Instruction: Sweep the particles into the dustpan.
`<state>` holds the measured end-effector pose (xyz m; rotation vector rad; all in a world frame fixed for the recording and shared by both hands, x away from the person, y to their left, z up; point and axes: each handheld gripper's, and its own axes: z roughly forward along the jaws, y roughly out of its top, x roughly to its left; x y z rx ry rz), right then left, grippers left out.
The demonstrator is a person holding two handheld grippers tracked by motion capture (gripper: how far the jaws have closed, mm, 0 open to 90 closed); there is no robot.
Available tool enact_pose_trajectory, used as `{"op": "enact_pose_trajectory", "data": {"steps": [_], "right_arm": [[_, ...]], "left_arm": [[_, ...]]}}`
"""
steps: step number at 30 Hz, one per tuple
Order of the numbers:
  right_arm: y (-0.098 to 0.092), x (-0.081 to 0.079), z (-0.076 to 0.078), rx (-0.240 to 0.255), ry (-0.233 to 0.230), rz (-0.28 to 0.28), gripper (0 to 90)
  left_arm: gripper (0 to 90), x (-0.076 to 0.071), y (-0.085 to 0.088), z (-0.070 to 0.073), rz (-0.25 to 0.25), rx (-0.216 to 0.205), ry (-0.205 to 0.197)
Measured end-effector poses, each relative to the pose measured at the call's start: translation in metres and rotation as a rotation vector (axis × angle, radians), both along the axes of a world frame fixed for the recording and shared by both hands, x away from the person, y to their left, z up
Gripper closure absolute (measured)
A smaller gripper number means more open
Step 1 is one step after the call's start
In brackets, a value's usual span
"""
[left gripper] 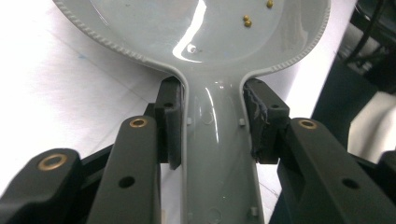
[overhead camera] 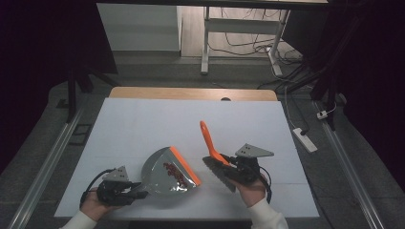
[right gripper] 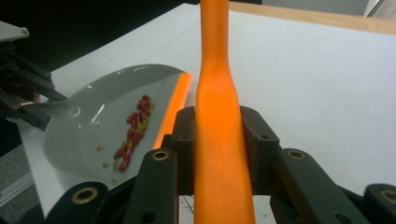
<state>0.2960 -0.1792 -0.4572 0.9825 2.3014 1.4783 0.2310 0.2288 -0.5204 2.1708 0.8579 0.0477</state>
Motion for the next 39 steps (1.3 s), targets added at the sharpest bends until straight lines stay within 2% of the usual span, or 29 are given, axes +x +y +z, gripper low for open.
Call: {"op": "enact_pose_trajectory", "data": {"steps": [3, 6, 10, 15, 23, 28, 39], "right_arm": [[-0.009, 0.004, 0.001, 0.000, -0.023, -0.019, 69.9], [-0.017, 0.007, 0.001, 0.006, -0.031, -0.028, 69.9], [-0.026, 0.009, 0.001, -0.014, -0.043, -0.038, 69.9], [-0.038, 0.011, 0.002, -0.006, -0.052, -0.047, 69.9], [-0.051, 0.015, -0.001, -0.038, -0.038, -0.014, 69.9], [-0.057, 0.015, -0.003, -0.052, -0.037, -0.005, 69.9], [-0.067, 0.015, -0.010, -0.050, -0.030, 0.054, 69.9]], "left_arm": [[62.1, 0.001, 0.004, 0.003, 0.065, -0.038, -0.002], [62.1, 0.001, 0.007, 0.005, 0.112, -0.050, -0.013], [62.1, 0.002, 0.009, 0.007, 0.166, -0.060, -0.022], [62.1, 0.002, 0.009, 0.009, 0.193, -0.074, -0.028], [62.0, 0.002, 0.006, 0.009, 0.232, -0.064, -0.018], [62.1, 0.000, 0.006, 0.012, 0.269, -0.074, -0.028], [62.1, -0.002, 0.004, 0.012, 0.350, -0.049, -0.046]]}}
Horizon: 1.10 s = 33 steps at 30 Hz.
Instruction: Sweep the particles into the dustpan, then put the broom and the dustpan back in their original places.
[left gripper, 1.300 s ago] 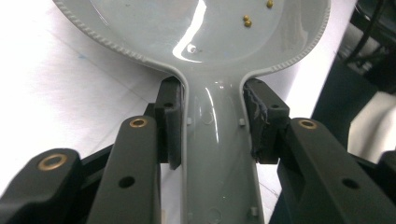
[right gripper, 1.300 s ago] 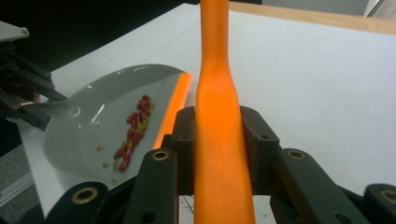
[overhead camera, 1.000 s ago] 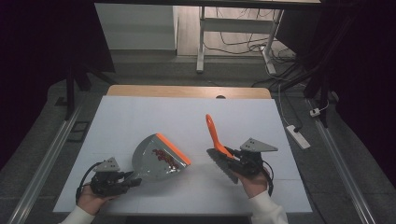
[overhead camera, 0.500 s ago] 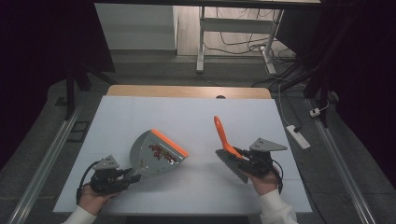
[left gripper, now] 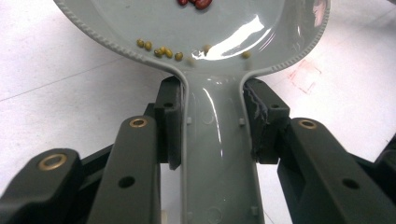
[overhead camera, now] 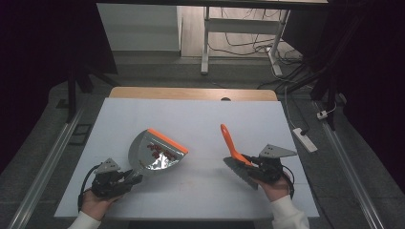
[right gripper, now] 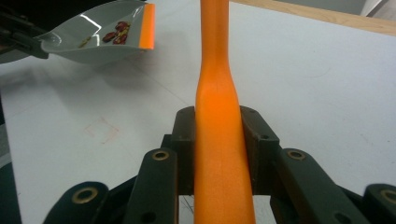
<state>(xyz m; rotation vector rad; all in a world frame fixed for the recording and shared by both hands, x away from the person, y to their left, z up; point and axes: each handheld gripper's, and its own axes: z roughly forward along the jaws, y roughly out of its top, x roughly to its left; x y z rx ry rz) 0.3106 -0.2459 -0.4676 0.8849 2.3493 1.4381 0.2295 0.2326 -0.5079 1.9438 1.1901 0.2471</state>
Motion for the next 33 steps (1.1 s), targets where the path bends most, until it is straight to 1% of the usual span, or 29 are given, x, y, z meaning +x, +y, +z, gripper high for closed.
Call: {"op": "enact_pose_trajectory", "data": {"steps": [6, 8, 12, 17, 22, 25, 29, 31, 33], "right_arm": [[-0.003, -0.001, 0.001, 0.006, 0.005, 0.003, 69.9], [-0.005, 0.000, 0.001, 0.003, 0.010, -0.006, 69.8], [-0.010, 0.002, -0.001, 0.003, 0.032, -0.028, 69.8], [-0.012, 0.005, -0.004, -0.004, 0.060, -0.043, 69.8], [-0.013, 0.006, -0.008, -0.005, 0.086, -0.039, 69.8], [-0.013, 0.007, -0.010, -0.013, 0.088, -0.030, 69.8], [-0.013, 0.005, -0.010, -0.020, 0.081, -0.031, 69.8], [-0.013, 0.004, -0.010, -0.026, 0.078, -0.026, 69.8], [-0.012, 0.003, -0.010, -0.033, 0.077, -0.020, 69.8]], "left_arm": [[62.0, 0.000, -0.002, -0.001, 0.037, 0.013, 0.008], [62.0, 0.001, -0.002, 0.000, 0.055, 0.015, 0.009], [62.0, 0.001, -0.002, -0.001, 0.087, 0.005, 0.017], [62.0, -0.003, -0.001, -0.002, 0.146, 0.025, 0.018], [62.0, -0.003, -0.001, -0.003, 0.211, 0.045, 0.017], [62.0, -0.003, -0.001, -0.005, 0.263, 0.053, 0.024], [62.0, -0.002, 0.000, -0.007, 0.308, 0.056, 0.028], [62.0, 0.000, 0.002, -0.009, 0.334, 0.053, 0.034], [62.0, 0.002, 0.003, -0.010, 0.350, 0.048, 0.039]]}}
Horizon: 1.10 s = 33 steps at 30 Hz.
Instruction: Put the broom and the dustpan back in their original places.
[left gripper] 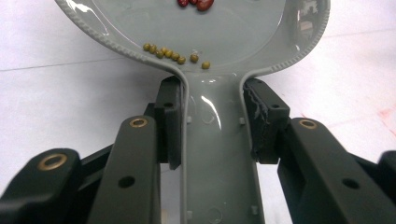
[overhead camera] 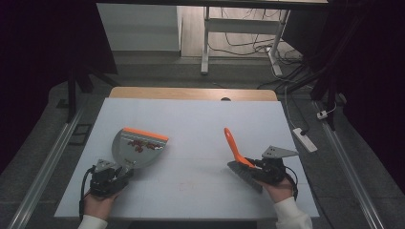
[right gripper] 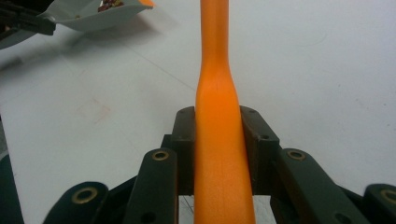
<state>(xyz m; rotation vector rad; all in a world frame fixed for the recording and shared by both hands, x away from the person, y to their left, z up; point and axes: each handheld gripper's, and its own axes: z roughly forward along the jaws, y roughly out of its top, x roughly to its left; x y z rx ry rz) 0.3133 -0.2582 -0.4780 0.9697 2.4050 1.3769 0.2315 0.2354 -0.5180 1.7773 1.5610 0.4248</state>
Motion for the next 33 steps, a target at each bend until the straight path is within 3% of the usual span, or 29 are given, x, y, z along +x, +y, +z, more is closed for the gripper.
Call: {"op": "enact_pose_trajectory", "data": {"steps": [10, 23, 28, 33], "right_arm": [[-0.005, 0.007, -0.013, -0.015, 0.081, -0.041, 69.8], [-0.013, 0.015, -0.015, -0.024, 0.096, -0.115, 69.0], [-0.019, 0.026, -0.021, -0.038, 0.116, -0.148, 66.1], [-0.021, 0.035, -0.027, -0.082, 0.130, -0.170, 58.6]], "left_arm": [[62.0, 0.013, -0.003, -0.009, 0.073, -0.025, 0.042], [61.7, 0.020, -0.018, -0.018, 0.126, -0.003, 0.074], [61.1, 0.020, -0.019, -0.018, 0.130, -0.012, 0.072], [56.0, 0.020, -0.021, -0.018, 0.103, -0.008, 0.071]]}}
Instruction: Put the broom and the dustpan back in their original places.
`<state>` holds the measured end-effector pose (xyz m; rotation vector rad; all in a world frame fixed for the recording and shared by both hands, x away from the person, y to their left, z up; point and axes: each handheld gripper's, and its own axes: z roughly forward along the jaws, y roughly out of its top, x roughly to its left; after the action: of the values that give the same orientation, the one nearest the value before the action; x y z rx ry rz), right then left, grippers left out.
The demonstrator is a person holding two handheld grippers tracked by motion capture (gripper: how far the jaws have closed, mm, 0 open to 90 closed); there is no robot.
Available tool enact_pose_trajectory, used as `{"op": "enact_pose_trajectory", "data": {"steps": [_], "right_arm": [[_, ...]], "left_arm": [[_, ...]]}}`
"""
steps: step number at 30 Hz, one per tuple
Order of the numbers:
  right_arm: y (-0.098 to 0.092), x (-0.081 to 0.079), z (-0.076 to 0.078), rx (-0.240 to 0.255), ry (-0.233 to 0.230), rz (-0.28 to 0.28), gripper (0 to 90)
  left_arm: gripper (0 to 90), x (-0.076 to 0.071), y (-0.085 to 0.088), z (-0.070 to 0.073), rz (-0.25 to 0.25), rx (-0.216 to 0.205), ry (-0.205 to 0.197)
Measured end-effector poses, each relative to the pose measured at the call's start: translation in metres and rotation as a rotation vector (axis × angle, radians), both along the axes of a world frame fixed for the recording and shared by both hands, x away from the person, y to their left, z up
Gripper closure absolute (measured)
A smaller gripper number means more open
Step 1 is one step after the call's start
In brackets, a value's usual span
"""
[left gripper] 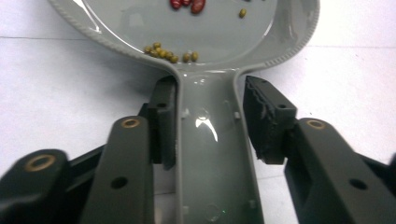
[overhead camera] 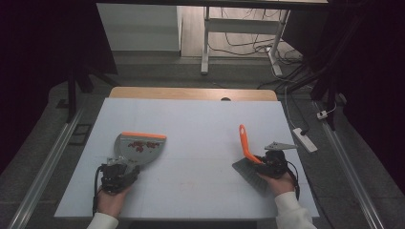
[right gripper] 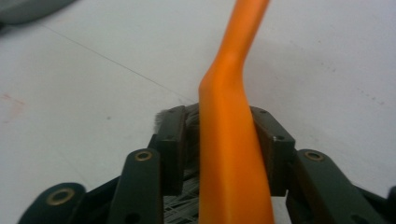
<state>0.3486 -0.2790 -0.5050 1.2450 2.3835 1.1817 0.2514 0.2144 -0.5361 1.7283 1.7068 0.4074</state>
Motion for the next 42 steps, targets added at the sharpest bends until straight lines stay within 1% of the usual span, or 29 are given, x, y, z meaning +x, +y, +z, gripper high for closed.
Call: {"op": "enact_pose_trajectory", "data": {"steps": [2, 4, 5, 7, 9, 11, 12, 13, 15, 19, 21, 24, 25, 27, 28, 30, 32, 33, 36, 39, 42], "right_arm": [[0.000, 0.002, -0.001, -0.013, 0.000, -0.005, 56.1], [0.001, 0.004, -0.002, -0.037, -0.006, -0.017, 51.9], [0.000, 0.005, -0.003, -0.049, -0.002, -0.030, 50.8], [-0.001, 0.007, -0.006, -0.045, 0.018, -0.044, 49.3], [-0.002, 0.008, -0.007, -0.060, 0.020, -0.058, 47.0], [-0.001, 0.008, -0.007, -0.088, -0.001, -0.072, 46.4], [-0.001, 0.008, -0.007, -0.088, 0.000, -0.076, 46.2], [-0.001, 0.008, -0.006, -0.081, 0.002, -0.073, 46.2], [-0.001, 0.007, -0.006, -0.083, -0.005, -0.074, 45.9], [-0.002, 0.006, -0.004, -0.073, -0.013, -0.075, 45.6], [-0.003, 0.004, -0.003, -0.064, -0.029, -0.086, 45.6], [-0.005, -0.001, 0.006, -0.039, -0.068, -0.083, 45.3], [-0.005, -0.004, 0.009, -0.029, -0.081, -0.077, 45.3], [-0.004, -0.010, 0.014, -0.016, -0.095, -0.041, 46.1], [-0.003, -0.012, 0.015, -0.008, -0.103, -0.020, 47.3], [-0.001, -0.016, 0.016, -0.007, -0.117, 0.021, 47.8], [0.003, -0.018, 0.016, -0.014, -0.121, 0.055, 47.8], [0.004, -0.019, 0.016, -0.014, -0.121, 0.074, 47.8], [0.009, -0.023, 0.015, -0.020, -0.130, 0.114, 47.9], [0.014, -0.029, 0.015, -0.018, -0.143, 0.151, 48.1], [0.019, -0.032, 0.015, -0.033, -0.157, 0.180, 48.0]], "left_arm": [[52.5, 0.000, 0.000, 0.000, -0.012, 0.000, 0.001], [48.1, 0.000, 0.000, 0.000, -0.020, 0.006, 0.005], [45.9, 0.000, 0.000, 0.000, -0.021, 0.010, 0.005], [41.4, -0.002, 0.000, 0.002, -0.021, 0.015, 0.004], [34.9, -0.004, 0.000, 0.004, -0.022, 0.043, 0.004], [29.5, -0.007, -0.001, 0.007, -0.021, 0.065, -0.008], [27.9, -0.009, -0.001, 0.008, -0.026, 0.073, -0.015], [27.8, -0.010, -0.001, 0.010, -0.032, 0.077, -0.020], [27.6, -0.013, 0.000, 0.012, -0.041, 0.084, -0.031], [27.6, -0.014, 0.004, 0.013, -0.048, 0.075, -0.039], [27.6, -0.015, 0.005, 0.015, -0.048, 0.074, -0.044], [27.2, -0.019, 0.005, 0.023, -0.067, 0.100, -0.074], [27.3, -0.021, 0.006, 0.026, -0.078, 0.105, -0.085], [28.8, -0.023, 0.006, 0.030, -0.114, 0.110, -0.111], [29.8, -0.024, 0.006, 0.032, -0.136, 0.107, -0.126], [31.8, -0.024, 0.006, 0.034, -0.190, 0.104, -0.153], [31.9, -0.023, 0.006, 0.036, -0.240, 0.082, -0.160], [32.9, -0.022, 0.007, 0.036, -0.262, 0.078, -0.166], [33.8, -0.019, 0.007, 0.036, -0.328, 0.052, -0.168], [34.6, -0.017, 0.004, 0.035, -0.394, 0.041, -0.173], [35.2, -0.014, 0.001, 0.035, -0.431, 0.039, -0.177]]}}
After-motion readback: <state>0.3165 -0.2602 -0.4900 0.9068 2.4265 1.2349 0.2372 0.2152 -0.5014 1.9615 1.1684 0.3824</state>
